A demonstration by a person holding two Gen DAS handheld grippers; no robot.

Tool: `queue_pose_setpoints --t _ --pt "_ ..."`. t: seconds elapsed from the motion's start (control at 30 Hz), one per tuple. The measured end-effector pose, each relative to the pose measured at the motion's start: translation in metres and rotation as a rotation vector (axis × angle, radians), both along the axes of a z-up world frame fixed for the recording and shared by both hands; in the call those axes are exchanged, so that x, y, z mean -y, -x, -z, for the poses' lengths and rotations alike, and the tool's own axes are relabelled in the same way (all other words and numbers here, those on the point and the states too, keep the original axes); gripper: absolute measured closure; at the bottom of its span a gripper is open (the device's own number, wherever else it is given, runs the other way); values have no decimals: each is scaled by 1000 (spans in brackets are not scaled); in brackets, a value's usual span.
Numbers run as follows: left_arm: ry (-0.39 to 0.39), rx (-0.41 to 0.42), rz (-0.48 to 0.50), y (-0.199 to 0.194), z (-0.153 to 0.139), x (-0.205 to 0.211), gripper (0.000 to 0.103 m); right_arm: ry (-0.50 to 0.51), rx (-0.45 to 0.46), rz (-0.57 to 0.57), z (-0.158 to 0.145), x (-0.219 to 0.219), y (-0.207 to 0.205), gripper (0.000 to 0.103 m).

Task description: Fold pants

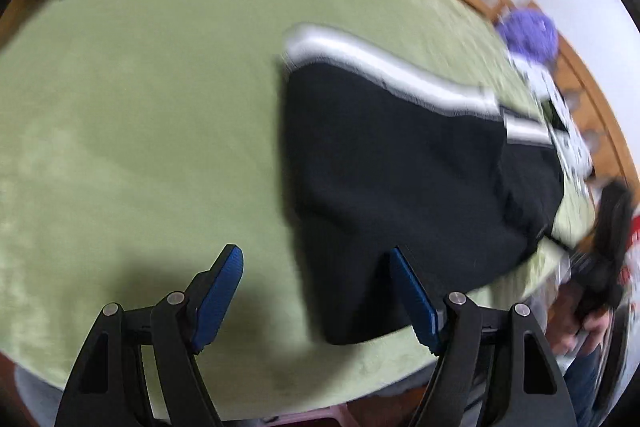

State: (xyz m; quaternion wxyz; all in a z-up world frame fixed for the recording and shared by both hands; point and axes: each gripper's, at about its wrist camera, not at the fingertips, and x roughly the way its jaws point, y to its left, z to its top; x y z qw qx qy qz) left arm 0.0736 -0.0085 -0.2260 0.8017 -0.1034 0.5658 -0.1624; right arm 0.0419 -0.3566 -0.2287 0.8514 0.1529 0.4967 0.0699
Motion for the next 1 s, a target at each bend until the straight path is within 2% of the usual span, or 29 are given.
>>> queue_pose_setpoints --t 0.03,0.1,0.2,0.3,0.37,0.4,0.43,0.47,0.5,0.53,0.6,0.63,0.7,0.73,0.77,0.83,0.93,1.0 --pt "-9 -23 22 0 8 7 29 -9 36 5 -10 1 -2 36" --pt "-6 -50 54 2 16 16 29 -10 87 -7 -22 0 -11 31" --pt "9 -33 59 -1 7 10 29 3 82 -8 -22 1 -45 31" --pt "-11 -6 25 -2 -3 -2 29 -15 57 -23 -12 2 -80 31" --pt "-3 4 4 -5 -7 -12 29 -42 5 -42 4 -4 -108 31" --pt "-2 8 -4 -6 -7 -16 29 -60 -41 -59 13 -10 -122 45" --pt "0 12 -9 -9 -8 -19 29 -45 -64 -66 17 -8 -130 72" --pt "6 19 -10 -10 -8 -19 29 -13 -50 -77 14 -10 -136 84" --pt "13 24 -6 -9 -9 -18 29 -26 -29 -93 10 -8 -136 87" --pt "22 30 4 -9 -9 -15 29 -99 24 -79 0 3 -134 88" --pt "21 25 17 -10 -5 -6 29 -223 66 -12 -4 26 -128 88" --pt "9 5 29 -10 3 1 28 -223 60 1 -1 30 -127 88" --pt "-33 -68 54 -10 24 14 27 -160 -22 27 23 32 -129 84" --pt "-50 -52 71 -6 25 18 25 -166 -78 18 35 30 -129 78" --pt "-62 -29 85 -3 22 20 25 -170 -87 10 39 28 -126 78" --pt "-51 -22 137 0 10 21 25 -132 -59 5 25 31 -113 66" --pt "-18 16 98 -4 -6 12 25 -118 13 -16 -5 36 -81 50" --pt "-33 47 77 -13 -12 10 25 -105 46 -35 -18 39 -57 46"
